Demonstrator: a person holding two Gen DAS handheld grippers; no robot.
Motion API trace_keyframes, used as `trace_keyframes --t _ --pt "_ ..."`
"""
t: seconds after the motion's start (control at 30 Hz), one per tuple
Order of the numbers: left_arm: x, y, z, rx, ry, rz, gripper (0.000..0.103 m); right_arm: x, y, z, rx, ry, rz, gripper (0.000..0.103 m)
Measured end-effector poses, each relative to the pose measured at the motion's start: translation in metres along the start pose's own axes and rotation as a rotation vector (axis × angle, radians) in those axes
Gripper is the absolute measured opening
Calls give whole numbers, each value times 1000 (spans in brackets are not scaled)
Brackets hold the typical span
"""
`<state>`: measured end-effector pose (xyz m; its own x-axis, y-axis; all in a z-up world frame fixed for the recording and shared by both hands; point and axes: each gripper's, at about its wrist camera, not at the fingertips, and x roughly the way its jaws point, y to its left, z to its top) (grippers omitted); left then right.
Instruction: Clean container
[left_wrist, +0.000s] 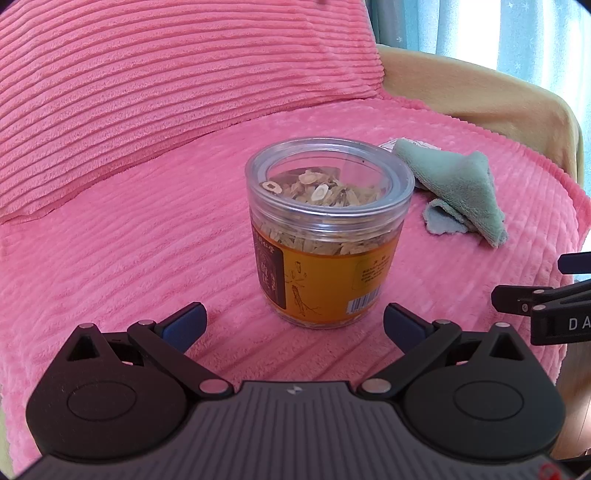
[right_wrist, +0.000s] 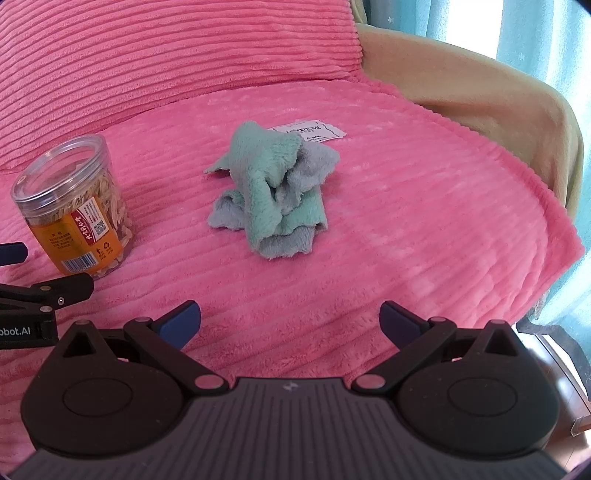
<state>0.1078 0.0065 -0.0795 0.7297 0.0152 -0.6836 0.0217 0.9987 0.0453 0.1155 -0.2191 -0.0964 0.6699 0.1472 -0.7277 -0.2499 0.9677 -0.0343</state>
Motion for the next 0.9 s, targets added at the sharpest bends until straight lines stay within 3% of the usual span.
trace_keyframes --t 0.9 --pt "4 -3 -1 -8 2 -28 102 0 -4 0 12 -1 -8 102"
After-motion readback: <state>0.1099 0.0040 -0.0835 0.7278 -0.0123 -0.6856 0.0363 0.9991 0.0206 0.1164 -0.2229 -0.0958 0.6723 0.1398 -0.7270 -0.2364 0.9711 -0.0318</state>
